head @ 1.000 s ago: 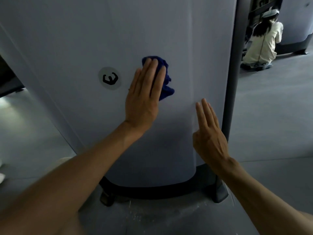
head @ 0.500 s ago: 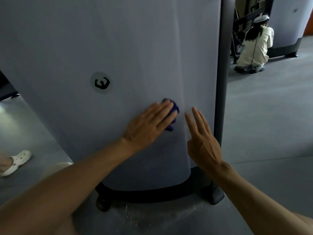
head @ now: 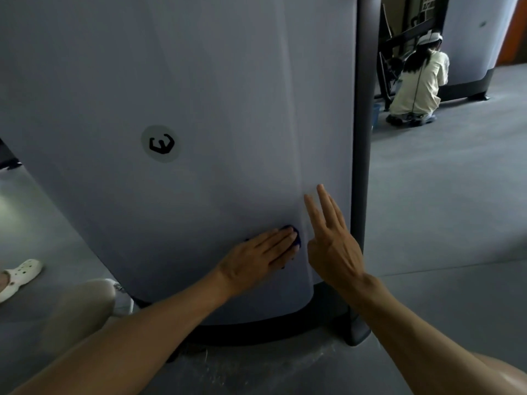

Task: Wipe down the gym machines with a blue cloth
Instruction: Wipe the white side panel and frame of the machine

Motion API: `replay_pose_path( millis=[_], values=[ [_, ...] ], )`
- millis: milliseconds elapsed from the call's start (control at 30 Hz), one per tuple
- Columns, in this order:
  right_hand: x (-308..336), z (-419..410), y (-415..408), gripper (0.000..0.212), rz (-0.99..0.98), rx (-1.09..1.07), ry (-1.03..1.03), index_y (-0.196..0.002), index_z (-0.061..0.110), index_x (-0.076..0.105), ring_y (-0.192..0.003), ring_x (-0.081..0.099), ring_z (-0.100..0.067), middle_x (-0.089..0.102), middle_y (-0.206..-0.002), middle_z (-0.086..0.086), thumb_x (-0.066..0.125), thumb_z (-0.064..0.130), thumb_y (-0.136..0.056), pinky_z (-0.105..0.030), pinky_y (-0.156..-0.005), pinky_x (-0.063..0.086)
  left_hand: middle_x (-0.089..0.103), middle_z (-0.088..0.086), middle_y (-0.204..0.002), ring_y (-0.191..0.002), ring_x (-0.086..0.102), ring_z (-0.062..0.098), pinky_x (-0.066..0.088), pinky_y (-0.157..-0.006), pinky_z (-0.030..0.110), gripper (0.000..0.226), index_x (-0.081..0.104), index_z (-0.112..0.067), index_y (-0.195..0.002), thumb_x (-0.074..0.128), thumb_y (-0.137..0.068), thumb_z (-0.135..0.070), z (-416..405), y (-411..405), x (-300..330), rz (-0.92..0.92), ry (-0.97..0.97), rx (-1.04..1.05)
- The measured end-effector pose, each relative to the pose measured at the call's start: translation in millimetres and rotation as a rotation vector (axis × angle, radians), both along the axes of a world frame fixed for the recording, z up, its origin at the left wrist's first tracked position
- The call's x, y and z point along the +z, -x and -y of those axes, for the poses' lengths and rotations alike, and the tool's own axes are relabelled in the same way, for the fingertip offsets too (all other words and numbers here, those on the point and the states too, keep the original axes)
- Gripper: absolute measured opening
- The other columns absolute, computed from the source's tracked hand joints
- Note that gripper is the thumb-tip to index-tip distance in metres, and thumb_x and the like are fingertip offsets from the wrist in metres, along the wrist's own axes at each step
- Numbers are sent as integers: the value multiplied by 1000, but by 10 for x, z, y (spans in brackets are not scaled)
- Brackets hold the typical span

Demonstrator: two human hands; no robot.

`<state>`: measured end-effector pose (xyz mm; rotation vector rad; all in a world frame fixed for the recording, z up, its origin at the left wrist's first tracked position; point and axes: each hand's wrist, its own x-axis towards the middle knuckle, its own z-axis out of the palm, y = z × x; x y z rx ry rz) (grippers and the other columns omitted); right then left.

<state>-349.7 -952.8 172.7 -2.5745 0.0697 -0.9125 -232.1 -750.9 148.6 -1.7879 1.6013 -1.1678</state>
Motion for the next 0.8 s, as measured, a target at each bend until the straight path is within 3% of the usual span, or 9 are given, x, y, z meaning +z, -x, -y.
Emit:
replay_pose_path(
  millis=[67, 133, 233, 367, 433, 533, 633, 733, 800],
  values=[
    [-10, 6, 5, 101, -6, 0, -1, -164, 20, 16, -157, 0, -22, -12, -169, 4, 59, -14, -80, -28, -78, 60, 28, 20, -165, -153, 32, 33, -2, -131, 48, 62, 30, -5, -161, 50, -104, -17, 24, -30, 171, 75, -55, -29],
    [-10, 6, -1, 101, 4, -3, -9, -164, 20, 17, -157, 4, -23, -6, -171, 2, 59, -14, -78, -27, -75, 60, 35, 23, -163, -151, 37, 38, 8, -131, 49, 50, 33, -3, -159, 32, -110, -11, 103, -32, 543, 85, -4, -40],
    [23, -4, -8, 98, 39, -6, -17, -163, 17, 19, -158, 6, -23, 1, -172, -1, 58, -14, -79, -27, -82, 58, 45, 24, -157, -146, 44, 40, 25, -126, 47, 45, 44, -1, -154, 26, -114, -11, 391, 11, 1369, 59, 330, -75],
    [128, -70, -10, 98, 75, -30, -13, -164, 17, 17, -159, 3, -22, 0, -173, -2, 58, -13, -80, -18, -90, 42, 47, 26, -155, -147, 42, 41, 28, -126, 48, 43, 47, 2, -152, 35, -113, -13, 684, 42, 2121, 43, 594, -40],
    [166, -89, -17, 97, 91, -52, -13, -164, 16, 17, -159, 2, -21, 1, -173, -3, 59, -12, -80, -17, -92, 38, 47, 26, -155, -147, 42, 42, 29, -125, 50, 44, 48, 3, -151, 31, -114, -14, 710, 50, 2049, 9, 605, -61],
    [181, -93, -33, 96, 105, -65, -25, -164, 14, 18, -159, 4, -21, 5, -173, -4, 58, -12, -80, -6, -101, 25, 44, 25, -157, -148, 40, 41, 29, -125, 49, 44, 46, 2, -152, 30, -113, -10, 541, 59, 1571, -10, 425, -103],
    [185, -151, -66, 95, 91, -51, -23, -164, 13, 17, -159, 2, -20, 4, -173, -4, 56, -12, -81, 6, -93, 15, 38, 24, -162, -152, 35, 39, 27, -127, 47, 49, 35, -1, -158, 40, -109, -5, 88, 17, 1226, 14, 301, -60],
    [185, -284, -101, 95, 92, -33, -39, -164, 14, 13, -159, 2, -20, 2, -173, -4, 58, -9, -84, 5, -89, 20, 38, 23, -161, -152, 35, 38, 25, -128, 46, 51, 35, -1, -157, 49, -107, 0, -481, -72, 1076, 30, 481, 10],
    [197, -388, -118, 96, 104, -37, -64, -164, 14, 10, -159, 1, -21, -1, -173, -4, 60, -4, -85, -7, -93, 29, 39, 25, -159, -150, 36, 39, 24, -128, 47, 50, 34, 1, -156, 50, -109, -5, -814, -127, 1066, -16, 673, 95]
  ],
)
